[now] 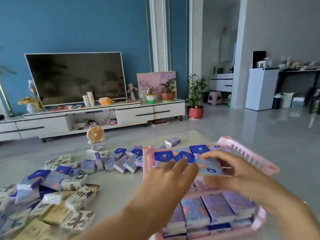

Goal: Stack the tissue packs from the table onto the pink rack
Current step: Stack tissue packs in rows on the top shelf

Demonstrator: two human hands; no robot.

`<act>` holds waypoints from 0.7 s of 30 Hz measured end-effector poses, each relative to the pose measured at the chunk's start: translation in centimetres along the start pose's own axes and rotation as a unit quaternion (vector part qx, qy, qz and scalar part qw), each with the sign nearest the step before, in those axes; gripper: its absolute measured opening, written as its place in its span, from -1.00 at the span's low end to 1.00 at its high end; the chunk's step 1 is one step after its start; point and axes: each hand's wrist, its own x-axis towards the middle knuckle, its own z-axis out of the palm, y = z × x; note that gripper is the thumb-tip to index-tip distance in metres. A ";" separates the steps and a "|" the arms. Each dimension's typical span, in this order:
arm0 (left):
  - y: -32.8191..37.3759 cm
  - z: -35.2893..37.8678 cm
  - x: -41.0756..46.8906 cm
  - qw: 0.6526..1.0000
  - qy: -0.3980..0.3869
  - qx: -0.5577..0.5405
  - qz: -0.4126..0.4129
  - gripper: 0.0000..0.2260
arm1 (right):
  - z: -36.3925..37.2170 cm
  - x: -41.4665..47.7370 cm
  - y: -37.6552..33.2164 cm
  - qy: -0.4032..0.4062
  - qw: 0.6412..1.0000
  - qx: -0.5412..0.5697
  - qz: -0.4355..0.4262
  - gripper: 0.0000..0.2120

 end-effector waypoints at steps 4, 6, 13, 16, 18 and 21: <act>1.2 0.1 -0.7 0.994 0.088 0.053 0.048 -0.59 | 0.0 0.4 0.7 0.003 1.000 -0.026 0.011 -0.56; 1.6 0.7 -1.2 0.994 0.076 0.065 0.046 -0.57 | -0.1 0.5 0.8 -0.004 0.999 -0.032 0.016 -0.56; 1.6 2.7 -1.6 0.996 -0.031 0.068 -0.044 -0.42 | -0.2 1.0 1.1 -0.060 0.995 -0.077 0.001 -0.66; 1.4 3.8 -1.9 0.997 -0.018 0.059 -0.053 -0.43 | -0.2 1.0 1.3 -0.072 0.992 -0.099 -0.018 -0.70; 1.3 3.8 -2.1 0.997 -0.036 0.051 -0.045 -0.53 | -0.2 1.1 1.4 -0.072 0.991 -0.109 -0.023 -0.69; 0.9 2.6 -2.1 0.994 -0.101 0.017 -0.041 -0.66 | 0.1 1.2 1.5 -0.067 0.990 -0.121 -0.024 -0.68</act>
